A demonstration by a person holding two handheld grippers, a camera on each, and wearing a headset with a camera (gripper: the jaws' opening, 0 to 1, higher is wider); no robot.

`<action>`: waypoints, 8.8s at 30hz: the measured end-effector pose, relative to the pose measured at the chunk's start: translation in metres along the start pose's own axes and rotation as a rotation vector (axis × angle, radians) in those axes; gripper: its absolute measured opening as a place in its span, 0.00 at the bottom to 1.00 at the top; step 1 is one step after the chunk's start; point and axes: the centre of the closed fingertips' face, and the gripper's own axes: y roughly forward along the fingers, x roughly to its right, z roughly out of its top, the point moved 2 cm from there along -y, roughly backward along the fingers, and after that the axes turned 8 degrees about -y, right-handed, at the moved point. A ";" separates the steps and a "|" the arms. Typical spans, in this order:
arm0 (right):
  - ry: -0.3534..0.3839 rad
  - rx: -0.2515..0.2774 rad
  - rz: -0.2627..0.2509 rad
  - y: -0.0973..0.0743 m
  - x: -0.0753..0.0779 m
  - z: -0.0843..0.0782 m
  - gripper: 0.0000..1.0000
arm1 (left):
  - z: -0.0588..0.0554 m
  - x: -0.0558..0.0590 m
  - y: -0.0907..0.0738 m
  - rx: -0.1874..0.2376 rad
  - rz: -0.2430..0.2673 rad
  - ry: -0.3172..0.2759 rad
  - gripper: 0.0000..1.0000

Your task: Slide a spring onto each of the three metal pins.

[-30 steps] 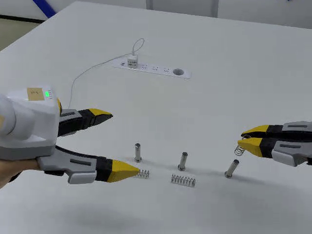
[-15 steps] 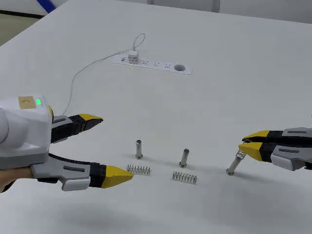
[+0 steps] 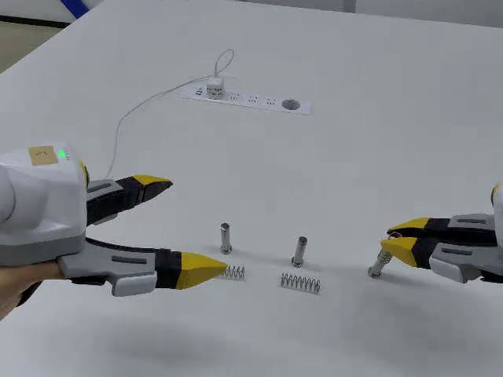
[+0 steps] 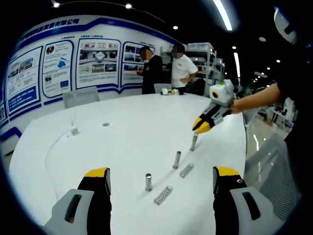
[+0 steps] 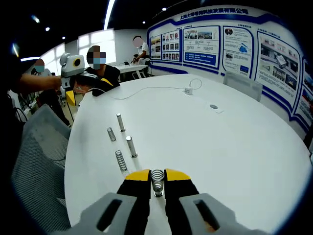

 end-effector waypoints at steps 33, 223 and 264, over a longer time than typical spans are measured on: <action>-0.043 -0.051 -0.016 0.021 -0.007 -0.026 0.11 | -0.007 0.001 -0.005 -0.003 0.024 -0.041 0.87; -0.380 0.135 0.416 -0.020 -0.126 0.094 0.11 | -0.004 0.110 0.040 -0.118 -0.291 0.366 0.10; -0.242 0.230 0.356 -0.013 -0.125 0.134 0.10 | 0.009 0.094 0.039 -0.056 -0.221 0.292 0.17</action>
